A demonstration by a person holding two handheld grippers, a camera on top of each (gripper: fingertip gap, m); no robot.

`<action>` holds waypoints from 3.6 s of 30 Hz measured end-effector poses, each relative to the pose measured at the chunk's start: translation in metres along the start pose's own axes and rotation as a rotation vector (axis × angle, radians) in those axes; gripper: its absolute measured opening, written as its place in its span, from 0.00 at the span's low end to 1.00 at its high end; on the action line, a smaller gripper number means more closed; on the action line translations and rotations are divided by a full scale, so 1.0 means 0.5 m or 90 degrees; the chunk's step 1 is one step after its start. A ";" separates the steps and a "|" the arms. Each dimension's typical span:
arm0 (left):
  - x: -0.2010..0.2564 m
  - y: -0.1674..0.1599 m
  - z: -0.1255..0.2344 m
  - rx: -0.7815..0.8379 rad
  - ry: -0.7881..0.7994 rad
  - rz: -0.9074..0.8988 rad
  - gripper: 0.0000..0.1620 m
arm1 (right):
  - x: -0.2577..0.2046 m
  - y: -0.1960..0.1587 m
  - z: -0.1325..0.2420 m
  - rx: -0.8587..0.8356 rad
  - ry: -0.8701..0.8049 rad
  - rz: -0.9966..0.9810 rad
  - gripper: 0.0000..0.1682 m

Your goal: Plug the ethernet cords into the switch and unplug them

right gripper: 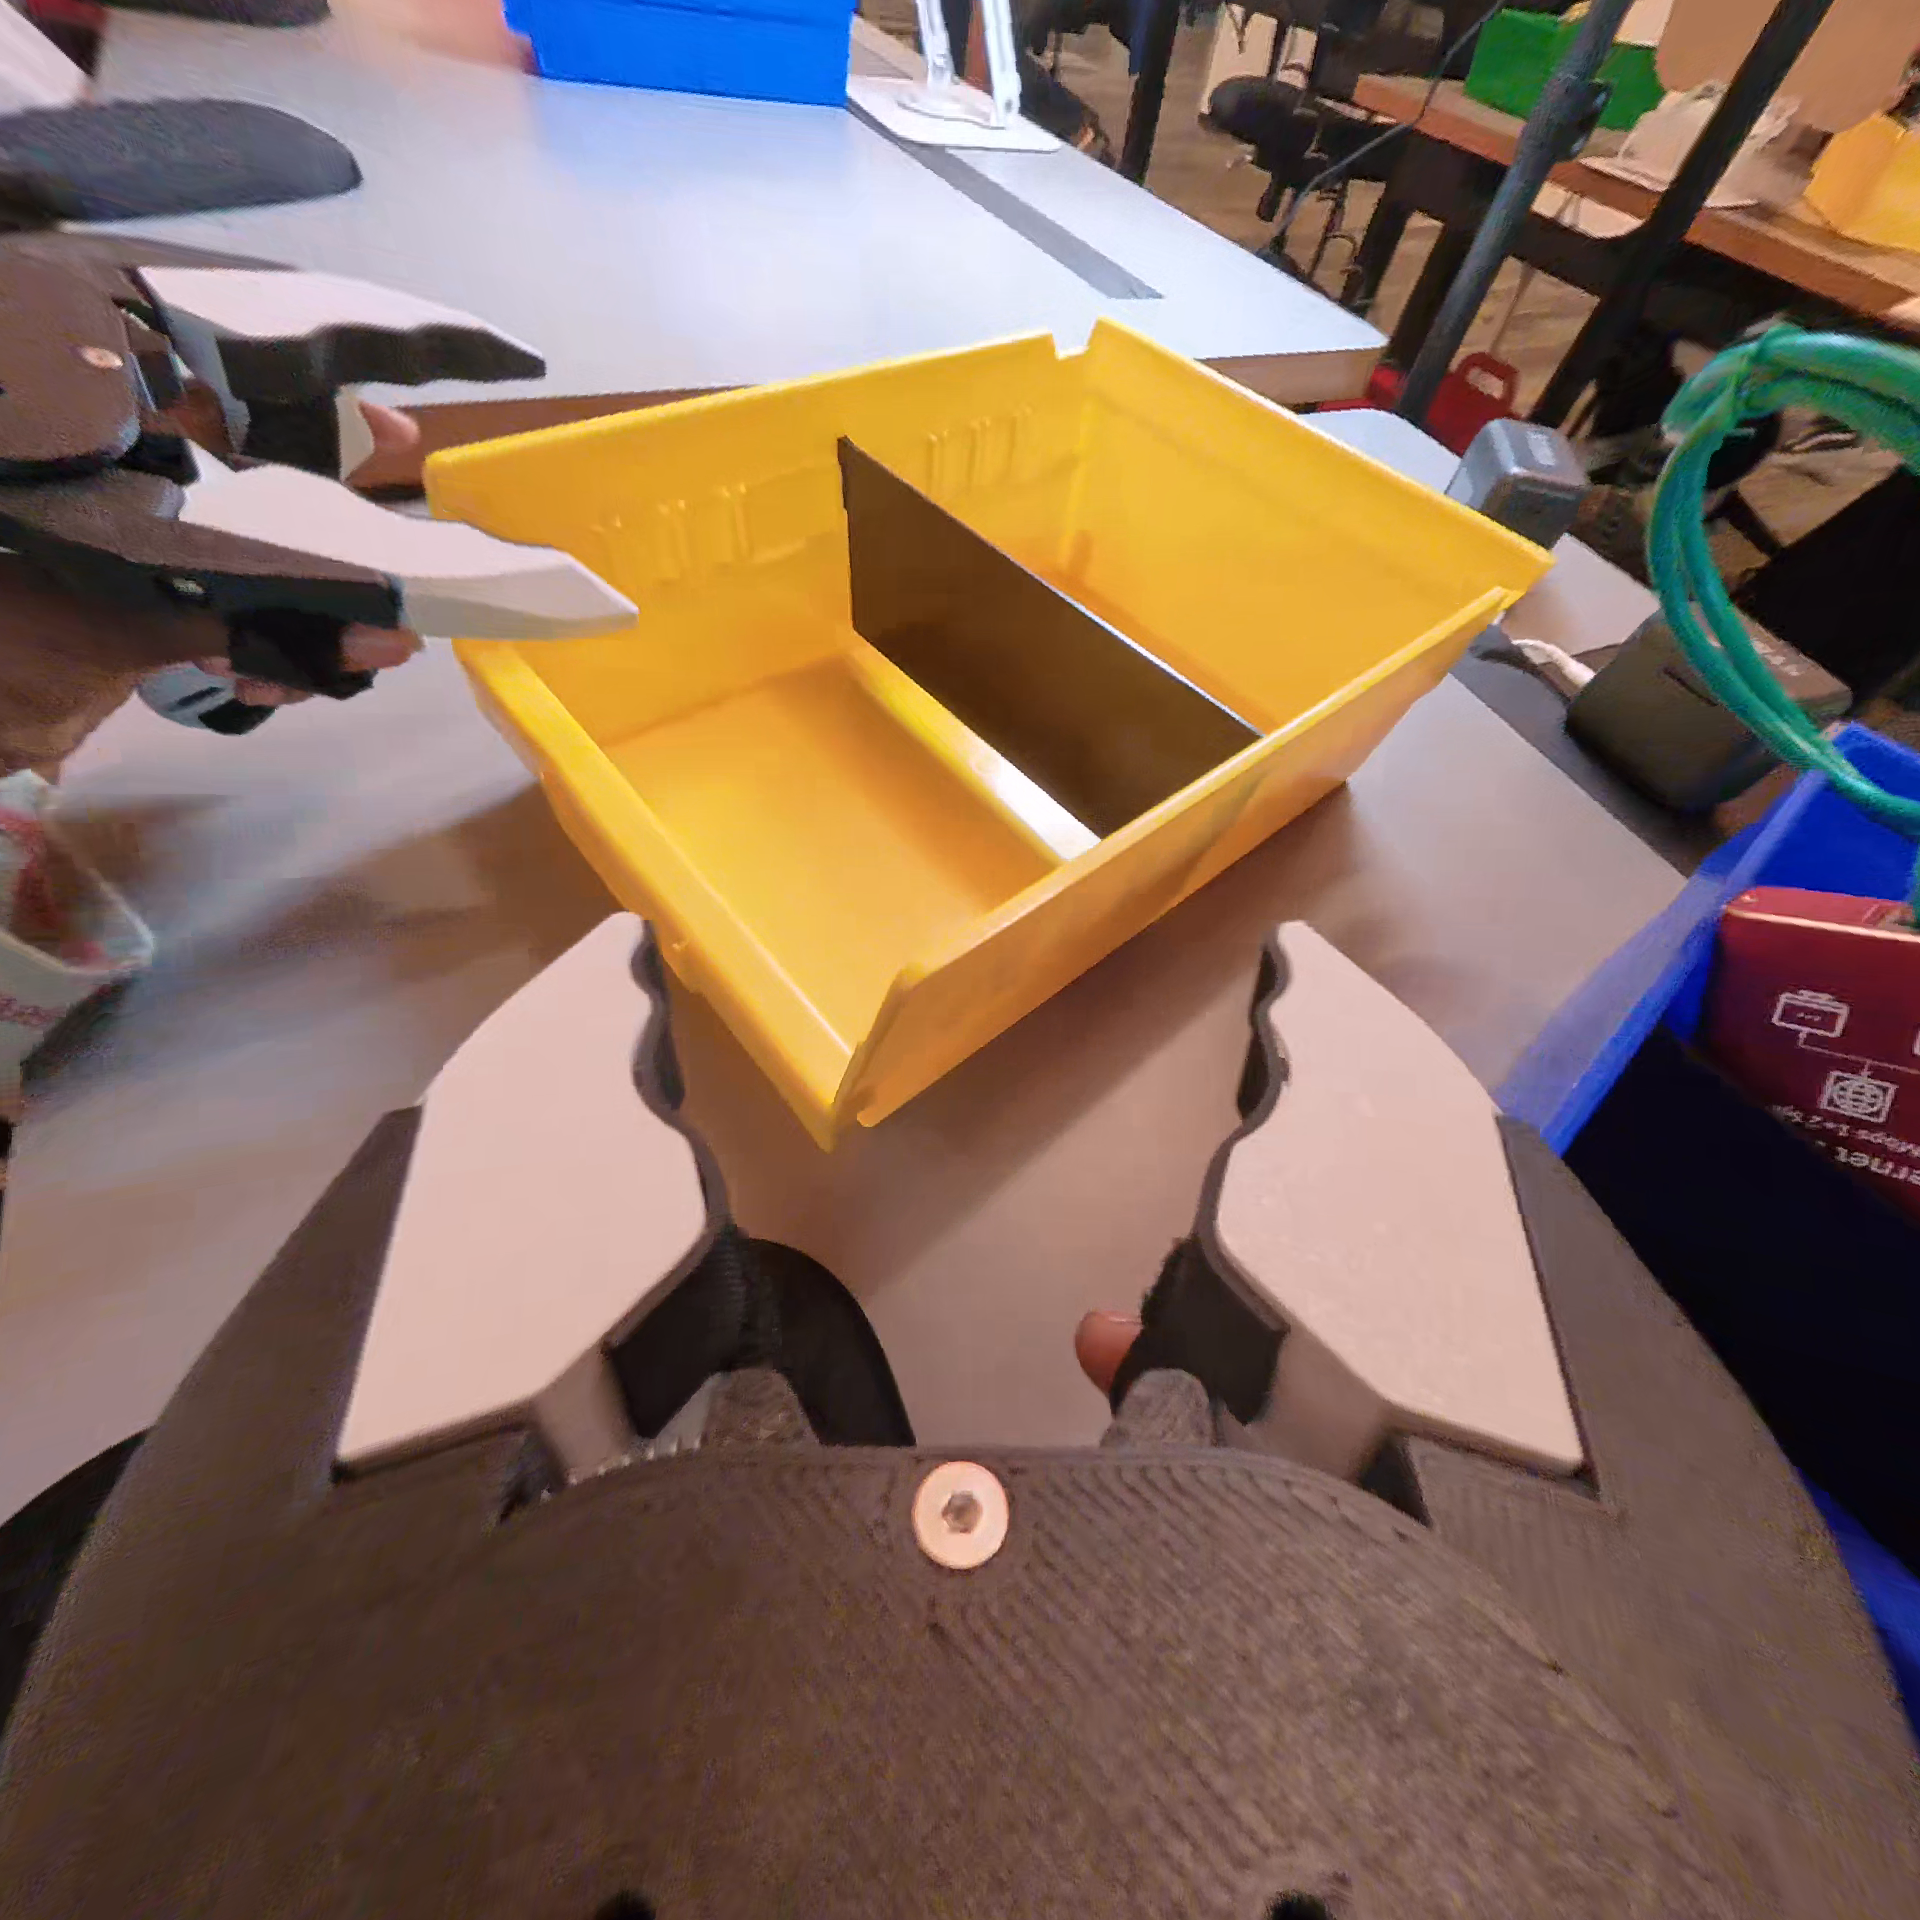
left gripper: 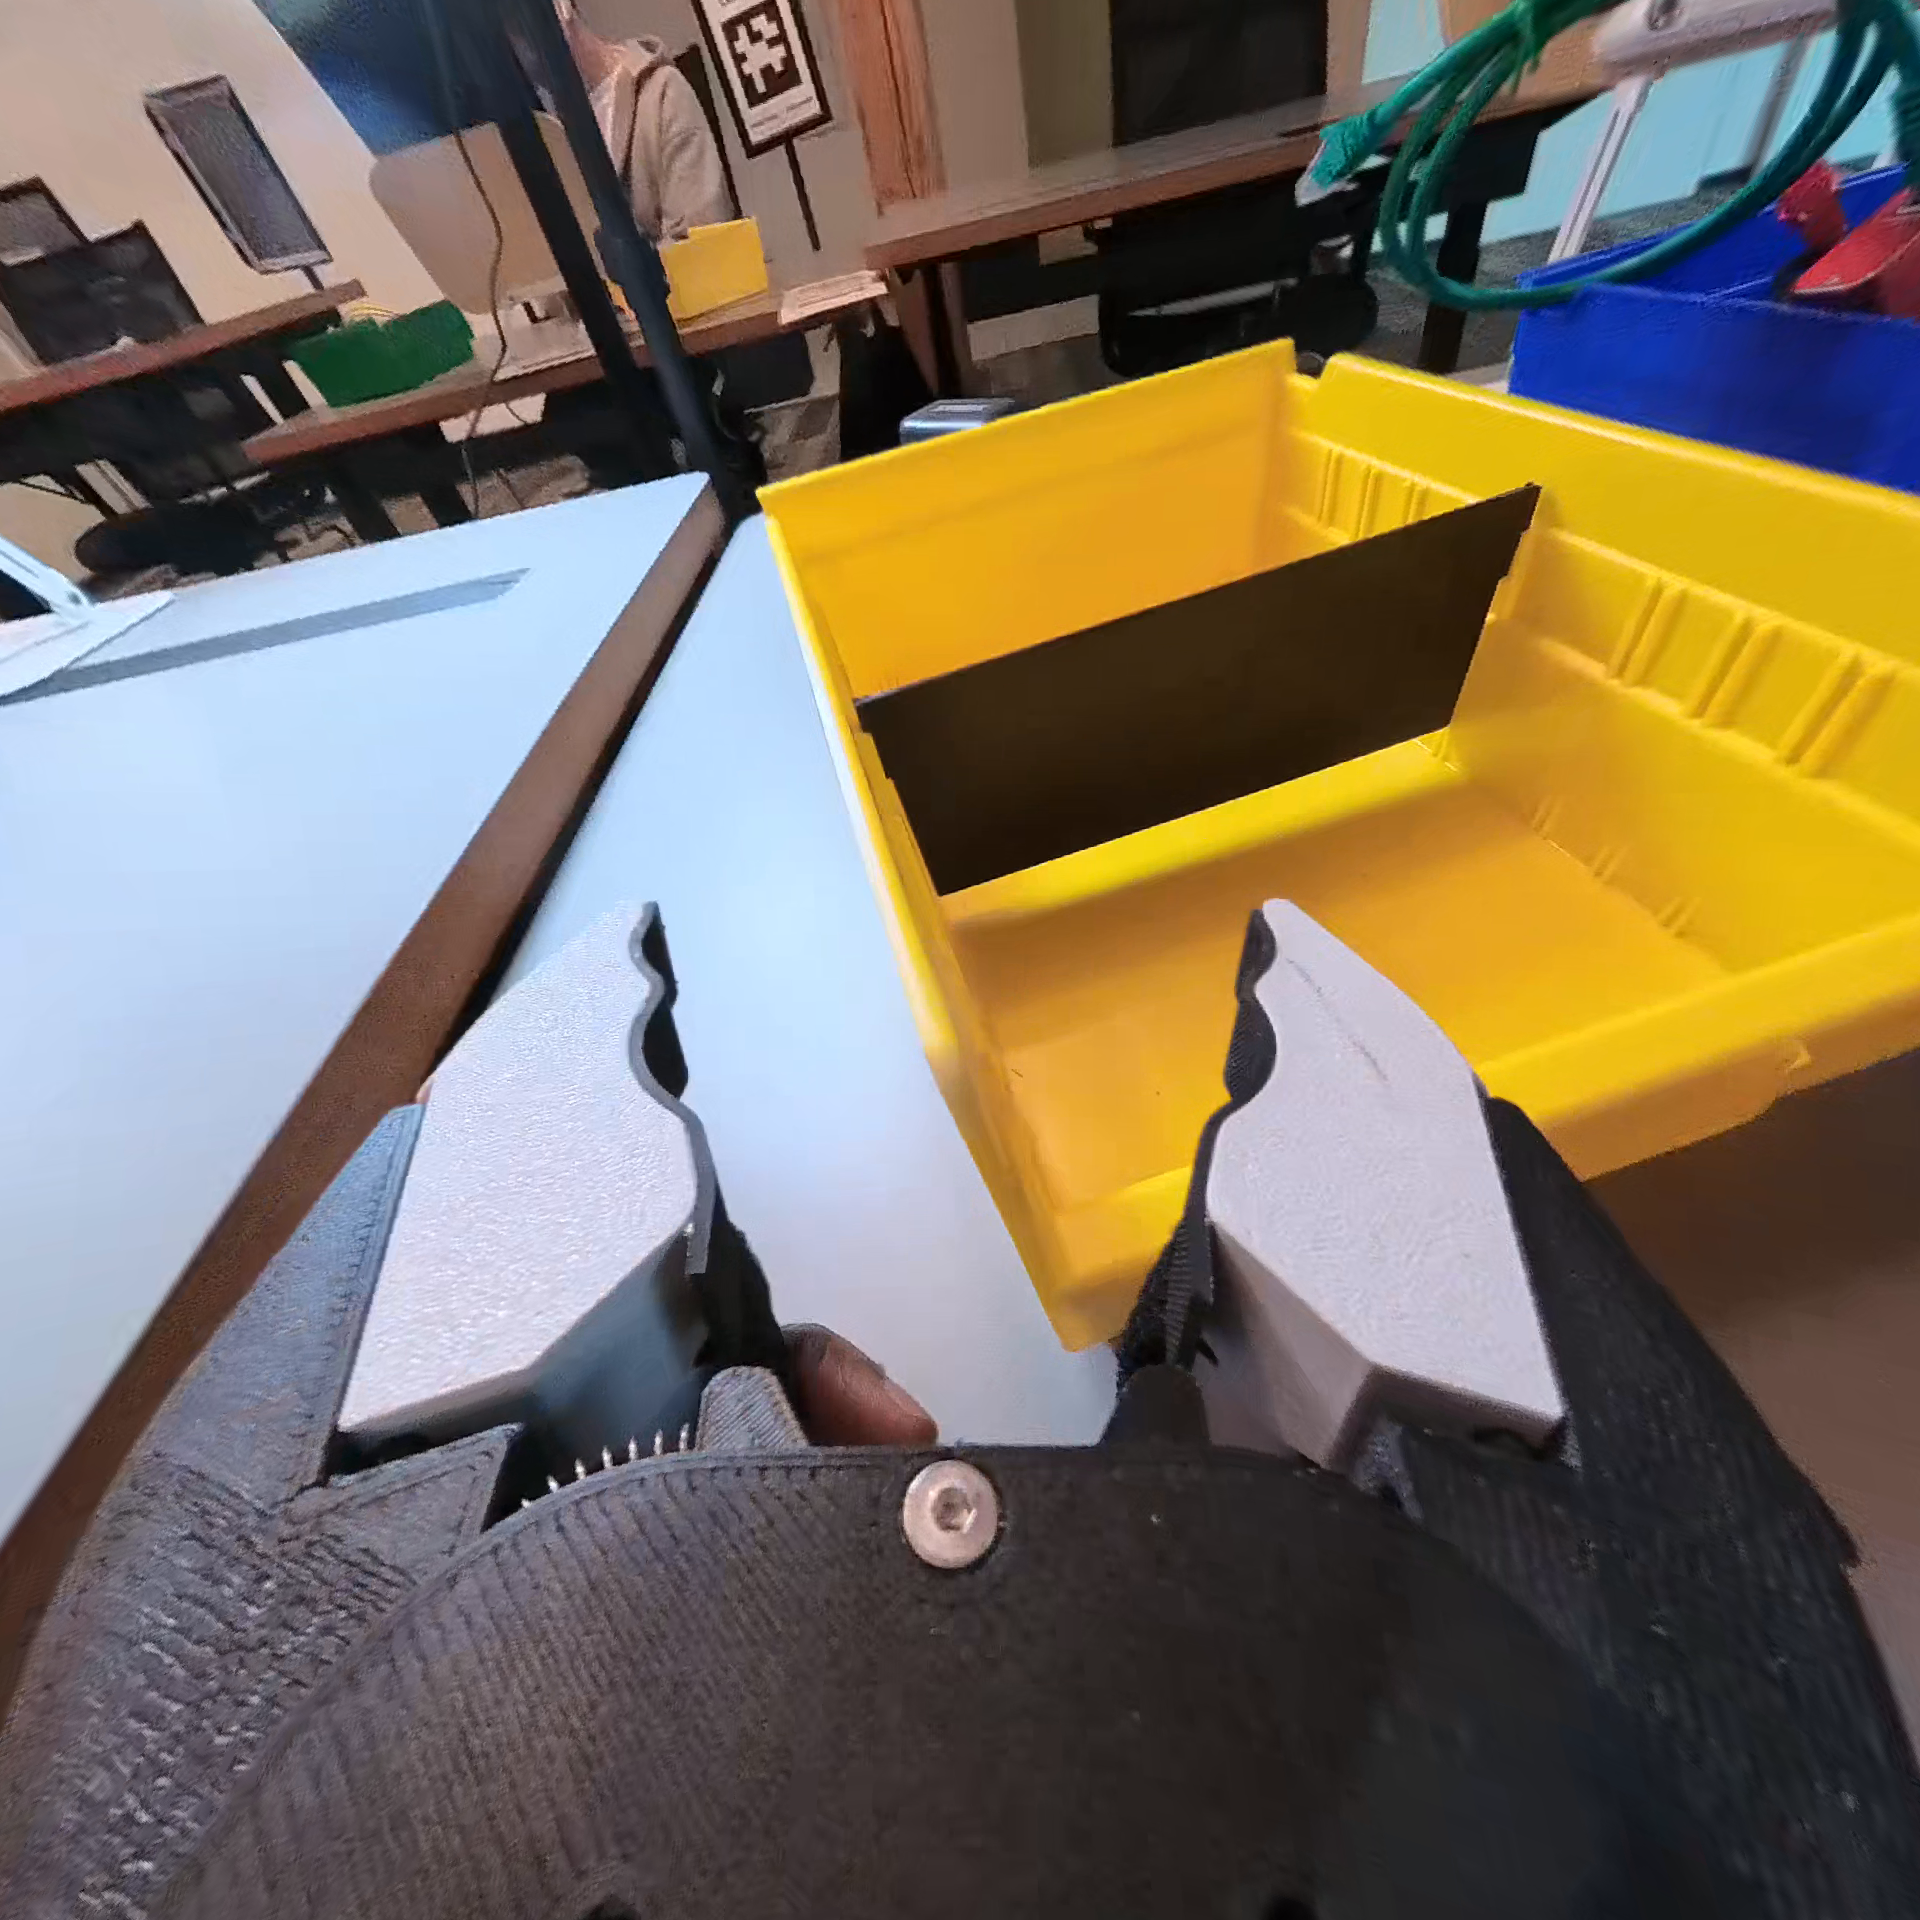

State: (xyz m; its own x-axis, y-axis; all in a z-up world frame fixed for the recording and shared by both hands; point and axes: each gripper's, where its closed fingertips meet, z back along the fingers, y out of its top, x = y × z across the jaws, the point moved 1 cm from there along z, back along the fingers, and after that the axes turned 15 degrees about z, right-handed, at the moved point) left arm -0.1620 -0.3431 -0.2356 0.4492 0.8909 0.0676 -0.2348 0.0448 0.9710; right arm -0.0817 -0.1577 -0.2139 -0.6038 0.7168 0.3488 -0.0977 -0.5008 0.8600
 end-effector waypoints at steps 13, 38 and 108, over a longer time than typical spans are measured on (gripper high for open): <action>-0.014 -0.004 -0.001 0.096 0.077 0.086 0.03 | -0.026 -0.062 -0.076 -0.125 0.036 0.058 0.18; 0.518 0.285 0.080 0.364 -0.180 0.085 0.05 | 0.209 -0.024 0.469 -0.017 -0.388 0.128 0.11; 0.583 -0.171 -0.114 -0.403 -0.393 -0.621 0.23 | 0.225 -0.629 0.708 -0.709 -0.057 0.259 0.18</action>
State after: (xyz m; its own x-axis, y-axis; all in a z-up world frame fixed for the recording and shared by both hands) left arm -0.0603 -0.0616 -0.3120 0.9403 0.0279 -0.3392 0.1235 0.9007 0.4165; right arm 0.1611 0.2523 -0.3133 -0.6964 0.4173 0.5838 -0.5724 -0.8137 -0.1011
